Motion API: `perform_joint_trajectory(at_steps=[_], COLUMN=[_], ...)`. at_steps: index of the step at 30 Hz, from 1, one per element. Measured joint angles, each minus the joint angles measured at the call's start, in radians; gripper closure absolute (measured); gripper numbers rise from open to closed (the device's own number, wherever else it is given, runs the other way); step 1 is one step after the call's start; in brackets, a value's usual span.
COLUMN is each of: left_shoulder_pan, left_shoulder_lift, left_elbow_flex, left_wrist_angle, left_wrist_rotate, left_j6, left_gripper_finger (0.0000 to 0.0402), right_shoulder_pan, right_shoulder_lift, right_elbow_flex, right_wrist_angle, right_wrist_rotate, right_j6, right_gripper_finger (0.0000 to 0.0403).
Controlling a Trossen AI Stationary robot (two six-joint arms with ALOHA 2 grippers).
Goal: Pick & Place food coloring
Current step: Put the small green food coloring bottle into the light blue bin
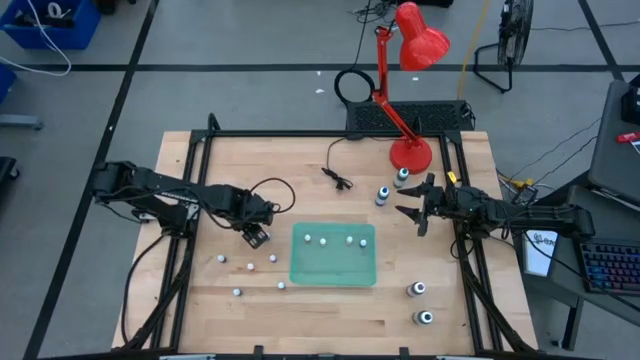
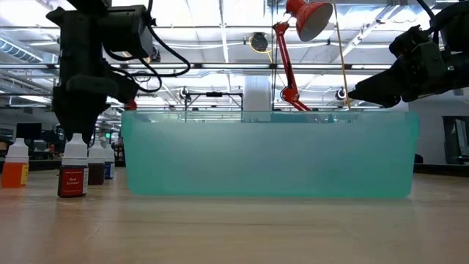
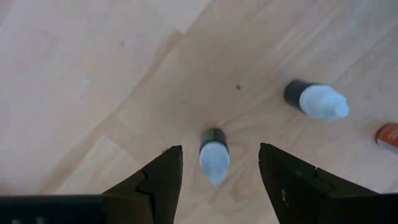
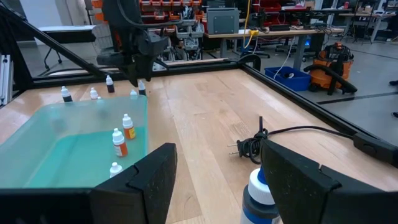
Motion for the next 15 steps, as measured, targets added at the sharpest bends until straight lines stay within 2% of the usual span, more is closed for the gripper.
perform_joint_trajectory(at_steps=[15], left_shoulder_pan=[0.000], left_shoulder_lift=[0.088], left_elbow_flex=[-0.001], left_wrist_angle=[0.001], left_wrist_rotate=[0.028], left_j6=[0.012], left_gripper_finger=[0.0188], right_shoulder_pan=[0.000], right_shoulder_lift=[0.003], right_elbow_flex=[0.000], right_wrist_angle=[0.000], right_wrist_rotate=[0.000], right_j6=[0.000], right_gripper_finger=[0.0181])
